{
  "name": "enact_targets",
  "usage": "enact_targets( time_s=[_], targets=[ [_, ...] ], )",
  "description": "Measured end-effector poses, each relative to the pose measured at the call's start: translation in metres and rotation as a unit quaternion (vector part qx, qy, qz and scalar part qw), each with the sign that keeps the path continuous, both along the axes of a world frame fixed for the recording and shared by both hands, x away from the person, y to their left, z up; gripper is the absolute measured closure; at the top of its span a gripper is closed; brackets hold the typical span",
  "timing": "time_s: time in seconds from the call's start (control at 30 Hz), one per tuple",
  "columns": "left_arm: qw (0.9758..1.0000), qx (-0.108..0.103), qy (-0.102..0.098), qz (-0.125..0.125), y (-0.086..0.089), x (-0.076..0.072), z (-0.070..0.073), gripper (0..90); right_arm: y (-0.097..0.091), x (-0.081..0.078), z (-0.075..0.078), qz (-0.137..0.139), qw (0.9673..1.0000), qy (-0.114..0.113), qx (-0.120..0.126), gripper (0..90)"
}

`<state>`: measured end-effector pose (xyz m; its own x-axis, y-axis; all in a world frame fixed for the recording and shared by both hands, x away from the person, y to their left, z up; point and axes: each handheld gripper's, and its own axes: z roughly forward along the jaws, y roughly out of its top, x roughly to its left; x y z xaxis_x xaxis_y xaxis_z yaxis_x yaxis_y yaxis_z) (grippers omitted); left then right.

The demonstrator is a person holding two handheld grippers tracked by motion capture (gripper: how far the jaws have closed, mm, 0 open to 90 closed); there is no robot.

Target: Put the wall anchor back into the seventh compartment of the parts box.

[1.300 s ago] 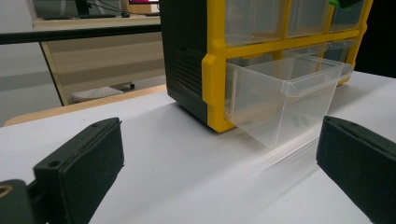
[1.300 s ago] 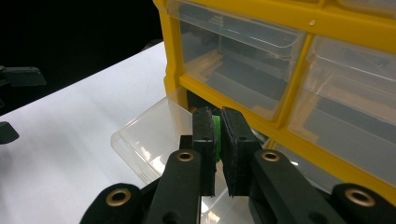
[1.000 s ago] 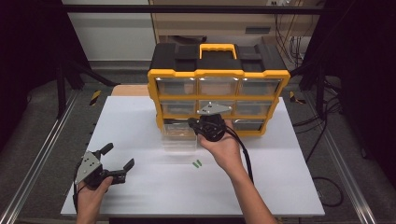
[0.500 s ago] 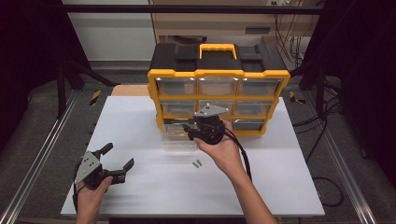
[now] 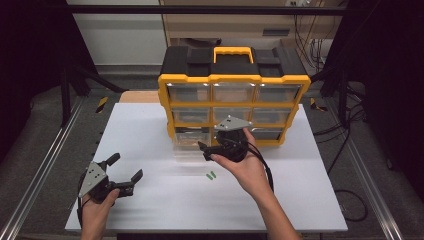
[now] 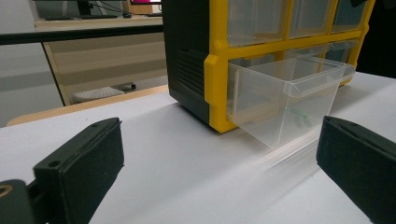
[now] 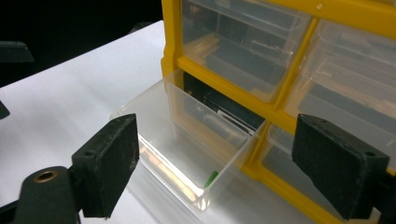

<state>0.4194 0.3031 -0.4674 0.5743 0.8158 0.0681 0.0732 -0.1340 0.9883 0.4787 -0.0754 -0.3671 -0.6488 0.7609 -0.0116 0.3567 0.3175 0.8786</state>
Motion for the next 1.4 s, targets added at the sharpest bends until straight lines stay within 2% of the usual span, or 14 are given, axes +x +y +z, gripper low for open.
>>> enact_targets(
  time_s=[0.53, 1.0, 1.4],
  targets=[
    [1.0, 0.001, -0.002, -0.002, 0.0, 0.0, 0.0, 0.5, -0.018, -0.013, -0.019, -0.01, 0.9997, 0.024, -0.002, 12.0],
    [1.0, 0.0, -0.004, -0.003, 0.0, 0.0, 0.0, 0.5, -0.022, -0.018, -0.033, -0.014, 0.999, 0.041, -0.004, 10.3],
    [1.0, 0.002, -0.004, -0.003, -0.001, 0.0, 0.0, 0.5, -0.02, -0.022, -0.057, -0.014, 0.998, 0.061, -0.01, 10.2]
  ],
)
